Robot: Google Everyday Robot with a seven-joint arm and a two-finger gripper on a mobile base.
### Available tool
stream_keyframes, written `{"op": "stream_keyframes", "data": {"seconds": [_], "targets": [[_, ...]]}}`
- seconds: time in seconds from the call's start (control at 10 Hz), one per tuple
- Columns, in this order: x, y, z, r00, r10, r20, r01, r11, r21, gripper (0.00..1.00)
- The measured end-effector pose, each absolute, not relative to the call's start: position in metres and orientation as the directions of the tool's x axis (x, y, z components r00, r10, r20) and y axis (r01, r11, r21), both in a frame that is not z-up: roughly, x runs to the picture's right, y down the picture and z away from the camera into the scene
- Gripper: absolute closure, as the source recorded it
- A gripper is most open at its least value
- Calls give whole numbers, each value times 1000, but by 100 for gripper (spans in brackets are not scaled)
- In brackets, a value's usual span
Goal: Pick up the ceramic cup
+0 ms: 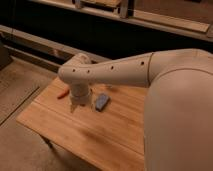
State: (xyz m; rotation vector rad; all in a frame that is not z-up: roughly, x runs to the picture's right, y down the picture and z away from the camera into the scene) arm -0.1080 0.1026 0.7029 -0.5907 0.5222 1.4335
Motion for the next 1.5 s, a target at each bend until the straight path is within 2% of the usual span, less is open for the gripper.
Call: {"op": "stream_keyframes", "data": {"seconds": [0.6,0.9,1.5], "targets": [[-107,98,701,82,755,-650,-997,59,-57,35],[-92,62,695,75,764,-640,-995,103,6,35],[-47,25,722,-69,718,-693,-997,-32,66,35]]}}
